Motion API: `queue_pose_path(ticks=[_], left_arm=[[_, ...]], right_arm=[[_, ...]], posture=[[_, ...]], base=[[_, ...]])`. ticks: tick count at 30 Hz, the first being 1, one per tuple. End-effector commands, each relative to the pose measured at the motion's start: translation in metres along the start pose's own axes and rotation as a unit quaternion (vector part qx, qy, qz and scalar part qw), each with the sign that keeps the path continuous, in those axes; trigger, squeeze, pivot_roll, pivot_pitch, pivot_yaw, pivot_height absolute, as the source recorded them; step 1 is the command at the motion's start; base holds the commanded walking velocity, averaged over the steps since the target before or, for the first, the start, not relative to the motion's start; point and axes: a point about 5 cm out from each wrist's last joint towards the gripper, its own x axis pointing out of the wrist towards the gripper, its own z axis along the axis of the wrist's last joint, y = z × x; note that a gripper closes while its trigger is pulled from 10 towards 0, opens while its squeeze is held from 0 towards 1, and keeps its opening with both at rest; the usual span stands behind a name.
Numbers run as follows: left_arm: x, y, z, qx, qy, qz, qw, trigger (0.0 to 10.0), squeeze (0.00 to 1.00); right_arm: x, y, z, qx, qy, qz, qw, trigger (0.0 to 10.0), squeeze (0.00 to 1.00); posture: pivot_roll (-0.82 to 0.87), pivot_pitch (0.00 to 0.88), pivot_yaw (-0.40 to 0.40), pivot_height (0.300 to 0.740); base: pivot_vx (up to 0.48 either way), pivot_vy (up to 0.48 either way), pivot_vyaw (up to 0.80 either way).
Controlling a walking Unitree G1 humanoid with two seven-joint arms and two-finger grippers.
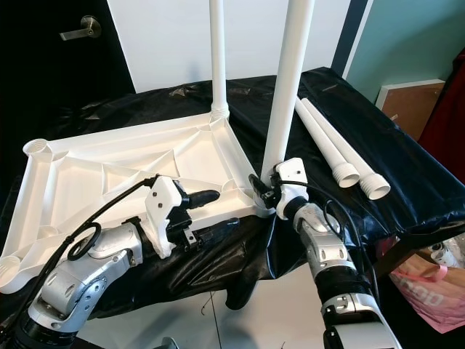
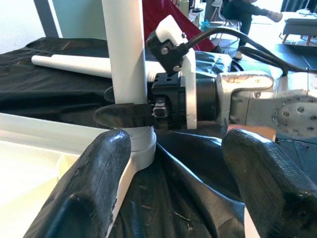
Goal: Building children table
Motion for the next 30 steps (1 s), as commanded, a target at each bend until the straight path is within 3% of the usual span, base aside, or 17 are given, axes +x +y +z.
queue_pose_path(ticks=[1, 6, 11, 15, 21, 30], left_arm=[[-0.001, -0.003, 0.0, -0.002, 0.002, -0.009, 1.0, 10.0, 0.0], [-0.001, -0.003, 0.001, -0.004, 0.003, -0.015, 1.0, 10.0, 0.0], [-0.002, -0.002, 0.001, -0.003, 0.004, -0.016, 1.0, 10.0, 0.0], [-0.002, -0.003, 0.001, -0.002, 0.004, -0.017, 1.0, 10.0, 0.0], [-0.002, -0.003, 0.001, -0.003, 0.004, -0.015, 1.0, 10.0, 0.0], [-0.002, -0.003, 0.001, -0.002, 0.004, -0.014, 1.0, 10.0, 0.0]], right_arm=[[-0.008, -0.007, -0.016, 0.013, 0.038, -0.049, 0.998, 10.0, 0.0], [-0.011, 0.004, -0.016, 0.036, 0.035, -0.12, 0.992, 10.0, 0.0], [-0.012, 0.008, -0.015, 0.037, 0.034, -0.142, 0.989, 10.0, 0.0], [-0.012, 0.019, -0.014, 0.047, 0.036, -0.194, 0.979, 10.0, 0.0], [-0.009, 0.031, -0.011, 0.057, 0.033, -0.191, 0.979, 10.0, 0.0], [-0.009, 0.025, -0.006, 0.045, 0.031, -0.202, 0.978, 10.0, 0.0]], posture=[[-0.02, 0.013, 0.014, 0.74], [-0.03, 0.011, 0.025, 0.74], [-0.03, 0.01, 0.025, 0.74], [-0.01, 0.008, 0.019, 0.74], [-0.01, 0.007, 0.019, 0.74], [-0.01, 0.0, 0.012, 0.74]], base=[[0.0, 0.0, 0.0], [0.0, 0.0, 0.0], [0.0, 0.0, 0.0], [0.0, 0.0, 0.0], [0.0, 0.0, 0.0], [0.0, 0.0, 0.0]])
